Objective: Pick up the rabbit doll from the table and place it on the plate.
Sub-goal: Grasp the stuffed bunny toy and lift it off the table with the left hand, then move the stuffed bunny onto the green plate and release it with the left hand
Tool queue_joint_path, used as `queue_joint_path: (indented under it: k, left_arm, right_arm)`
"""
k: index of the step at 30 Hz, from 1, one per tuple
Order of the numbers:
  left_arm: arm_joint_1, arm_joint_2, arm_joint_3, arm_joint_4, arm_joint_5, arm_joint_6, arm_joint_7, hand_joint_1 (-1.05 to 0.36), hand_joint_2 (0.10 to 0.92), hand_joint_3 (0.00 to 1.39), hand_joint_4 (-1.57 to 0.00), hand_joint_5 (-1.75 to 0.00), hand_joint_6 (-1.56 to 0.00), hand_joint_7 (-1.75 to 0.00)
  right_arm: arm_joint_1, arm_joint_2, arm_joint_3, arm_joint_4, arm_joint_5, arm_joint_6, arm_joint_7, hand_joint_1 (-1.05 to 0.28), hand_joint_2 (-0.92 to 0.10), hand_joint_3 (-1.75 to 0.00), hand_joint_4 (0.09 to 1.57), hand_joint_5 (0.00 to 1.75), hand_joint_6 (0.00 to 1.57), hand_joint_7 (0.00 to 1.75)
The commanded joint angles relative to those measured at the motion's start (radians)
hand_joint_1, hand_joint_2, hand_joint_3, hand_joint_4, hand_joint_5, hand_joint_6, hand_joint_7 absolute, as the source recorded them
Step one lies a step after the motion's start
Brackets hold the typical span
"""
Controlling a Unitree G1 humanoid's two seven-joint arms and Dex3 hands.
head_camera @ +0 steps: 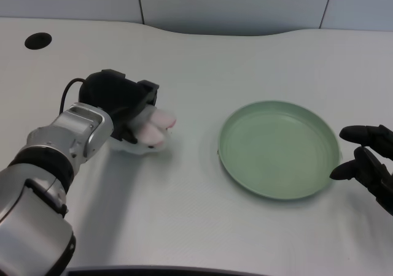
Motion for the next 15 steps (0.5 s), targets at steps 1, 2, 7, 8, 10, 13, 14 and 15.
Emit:
queue_joint_path:
  k: [1, 2, 7, 8, 10, 13, 14, 15]
  left_arm:
    - [0.012, 0.024, -0.002, 0.007, 0.005, -0.017, 0.053, -0.29, 0.869, 0.0, -0.73, -1.74, -0.56, -1.73]
    - [0.009, 0.024, -0.008, 0.007, 0.014, -0.016, 0.072, -0.26, 0.898, 0.02, -0.82, -1.74, -0.59, -1.74]
    - [0.003, 0.026, 0.005, 0.003, 0.007, -0.022, 0.147, -0.21, 0.916, 0.11, -0.9, -1.75, -0.59, -1.75]
    - [-0.002, 0.027, 0.01, 0.002, 0.001, -0.03, 0.155, -0.21, 0.911, 0.1, -0.91, -1.75, -0.59, -1.74]
    - [-0.015, 0.031, 0.026, -0.002, -0.014, -0.057, 0.163, -0.22, 0.895, 0.09, -0.91, -1.75, -0.59, -1.74]
    - [-0.026, 0.032, 0.045, -0.005, -0.028, -0.085, 0.174, -0.19, 0.889, 0.07, -0.89, -1.75, -0.58, -1.75]
    - [-0.027, 0.032, 0.047, -0.004, -0.029, -0.088, 0.174, -0.18, 0.889, 0.07, -0.88, -1.75, -0.58, -1.75]
    - [-0.028, 0.032, 0.047, -0.004, -0.029, -0.089, 0.174, -0.18, 0.889, 0.07, -0.88, -1.75, -0.58, -1.75]
  right_arm:
    - [0.012, -0.007, -0.014, -0.006, 0.013, 0.006, 0.001, -0.34, -0.92, -0.55, 0.17, 1.56, 0.18, 1.17]
    - [0.01, -0.008, -0.015, -0.006, 0.013, 0.01, -0.001, -0.34, -0.92, -0.54, 0.18, 1.54, 0.2, 1.18]
    - [0.001, -0.007, -0.014, 0.003, 0.007, 0.002, -0.003, -0.33, -0.92, -0.54, 0.19, 1.53, 0.21, 1.18]
    - [-0.002, -0.007, -0.014, 0.006, 0.005, 0.002, -0.005, -0.33, -0.92, -0.54, 0.2, 1.53, 0.21, 1.18]
    - [-0.008, -0.008, -0.012, 0.008, 0.004, 0.01, -0.009, -0.33, -0.92, -0.54, 0.19, 1.53, 0.21, 1.18]
    - [-0.014, -0.008, -0.011, 0.012, 0.0, 0.008, -0.015, -0.33, -0.92, -0.54, 0.18, 1.54, 0.21, 1.18]
    - [-0.014, -0.008, -0.011, 0.012, -0.001, 0.008, -0.016, -0.32, -0.92, -0.54, 0.18, 1.54, 0.21, 1.18]
    - [-0.014, -0.008, -0.01, 0.013, -0.001, 0.007, -0.016, -0.32, -0.92, -0.54, 0.18, 1.54, 0.21, 1.18]
